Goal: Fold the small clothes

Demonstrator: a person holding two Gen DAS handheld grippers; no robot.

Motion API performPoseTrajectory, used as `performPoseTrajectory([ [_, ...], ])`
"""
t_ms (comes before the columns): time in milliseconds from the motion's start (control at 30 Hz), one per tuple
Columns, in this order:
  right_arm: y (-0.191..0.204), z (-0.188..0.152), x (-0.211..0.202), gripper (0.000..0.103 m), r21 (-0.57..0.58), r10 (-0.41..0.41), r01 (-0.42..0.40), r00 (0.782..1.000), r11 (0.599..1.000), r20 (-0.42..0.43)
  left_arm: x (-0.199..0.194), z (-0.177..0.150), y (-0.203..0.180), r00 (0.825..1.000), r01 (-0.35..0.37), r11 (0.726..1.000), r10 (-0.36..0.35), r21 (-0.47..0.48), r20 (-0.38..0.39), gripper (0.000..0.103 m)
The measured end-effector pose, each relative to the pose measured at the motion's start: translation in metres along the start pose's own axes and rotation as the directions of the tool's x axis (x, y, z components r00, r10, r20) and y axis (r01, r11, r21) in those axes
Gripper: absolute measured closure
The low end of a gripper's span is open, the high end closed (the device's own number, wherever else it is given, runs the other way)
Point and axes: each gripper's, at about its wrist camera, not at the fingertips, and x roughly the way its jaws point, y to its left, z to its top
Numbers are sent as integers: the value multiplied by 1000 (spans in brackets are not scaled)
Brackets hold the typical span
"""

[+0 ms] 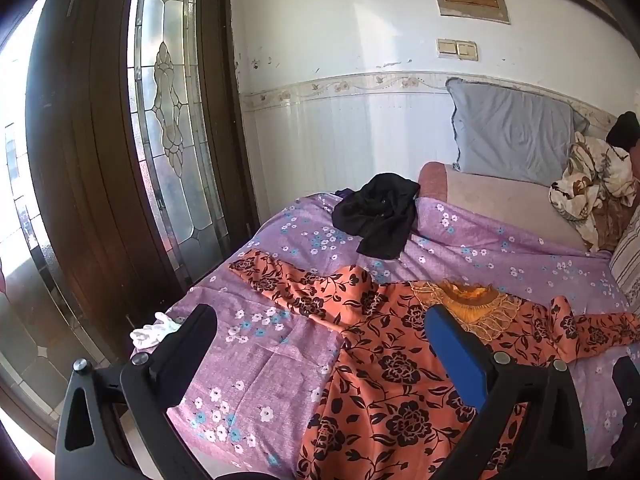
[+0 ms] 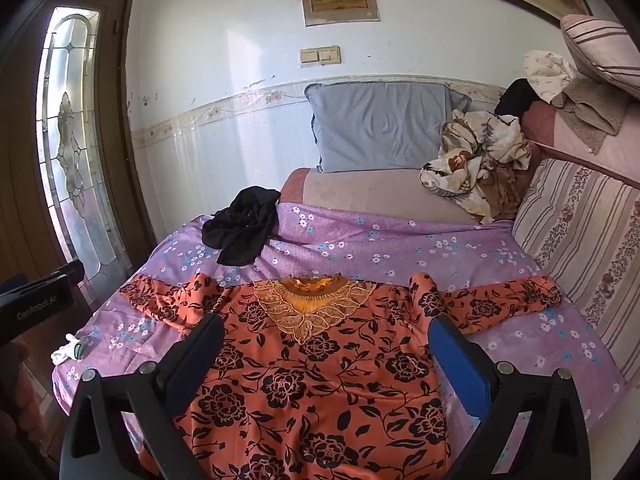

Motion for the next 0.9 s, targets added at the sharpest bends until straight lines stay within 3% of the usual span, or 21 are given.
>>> performPoseTrajectory([
  [500, 5, -2, 3, 0, -5, 4, -4, 1000, 1000, -5, 4, -4, 11, 1000, 2, 1000, -2, 0, 6, 0],
  [900, 4, -4, 8, 0, 0, 8, -8, 1000, 1000, -18, 7, -3, -2, 1000, -3, 1000, 3, -11, -10, 0],
])
